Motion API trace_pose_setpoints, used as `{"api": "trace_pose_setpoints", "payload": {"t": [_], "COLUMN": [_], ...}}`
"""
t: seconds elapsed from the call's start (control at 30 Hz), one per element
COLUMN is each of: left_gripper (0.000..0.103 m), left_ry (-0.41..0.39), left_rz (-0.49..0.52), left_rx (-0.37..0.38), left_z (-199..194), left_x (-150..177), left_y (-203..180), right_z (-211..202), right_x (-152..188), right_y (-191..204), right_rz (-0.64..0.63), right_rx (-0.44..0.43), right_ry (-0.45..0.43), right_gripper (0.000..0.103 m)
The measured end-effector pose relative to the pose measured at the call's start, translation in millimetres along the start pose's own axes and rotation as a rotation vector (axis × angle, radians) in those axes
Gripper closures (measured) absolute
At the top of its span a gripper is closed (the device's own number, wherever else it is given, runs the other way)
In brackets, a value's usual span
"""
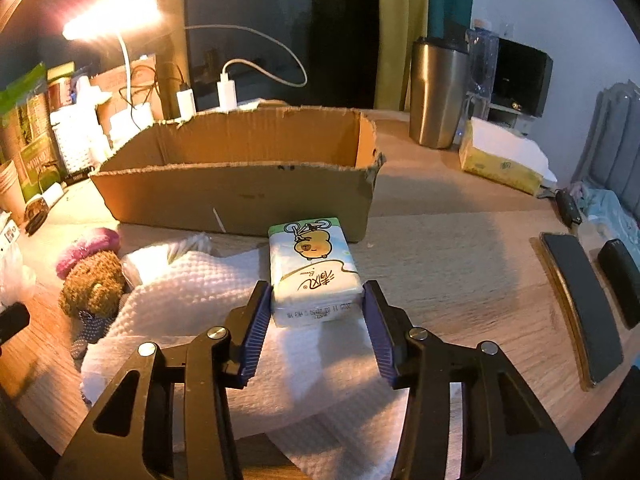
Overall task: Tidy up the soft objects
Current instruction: 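Carry the bubble wrap and tissue pack into the cardboard box and release both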
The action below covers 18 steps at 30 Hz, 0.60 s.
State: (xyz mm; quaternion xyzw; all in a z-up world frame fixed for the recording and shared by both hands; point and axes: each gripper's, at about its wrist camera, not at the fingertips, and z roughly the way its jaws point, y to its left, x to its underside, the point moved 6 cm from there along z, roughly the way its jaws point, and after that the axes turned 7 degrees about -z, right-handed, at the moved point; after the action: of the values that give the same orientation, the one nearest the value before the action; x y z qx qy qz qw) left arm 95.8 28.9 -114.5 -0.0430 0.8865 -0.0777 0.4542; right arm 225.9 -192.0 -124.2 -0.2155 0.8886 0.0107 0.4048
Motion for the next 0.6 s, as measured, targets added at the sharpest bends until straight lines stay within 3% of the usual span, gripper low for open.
{"api": "trace_pose_setpoints", "payload": {"t": [0.6], "left_gripper": [0.058], "left_ry": [-0.128], "left_rz": [0.035], "left_rx": [0.050], "left_z": [-9.6], "left_x": [-67.2], "left_y": [-22.1], "right_z": [-50.3], "right_x": [-35.6], "right_y": [-11.9], "right_rz": [0.002], "right_rx": [-0.014], "right_ry": [-0.186], "right_gripper": [0.054]}}
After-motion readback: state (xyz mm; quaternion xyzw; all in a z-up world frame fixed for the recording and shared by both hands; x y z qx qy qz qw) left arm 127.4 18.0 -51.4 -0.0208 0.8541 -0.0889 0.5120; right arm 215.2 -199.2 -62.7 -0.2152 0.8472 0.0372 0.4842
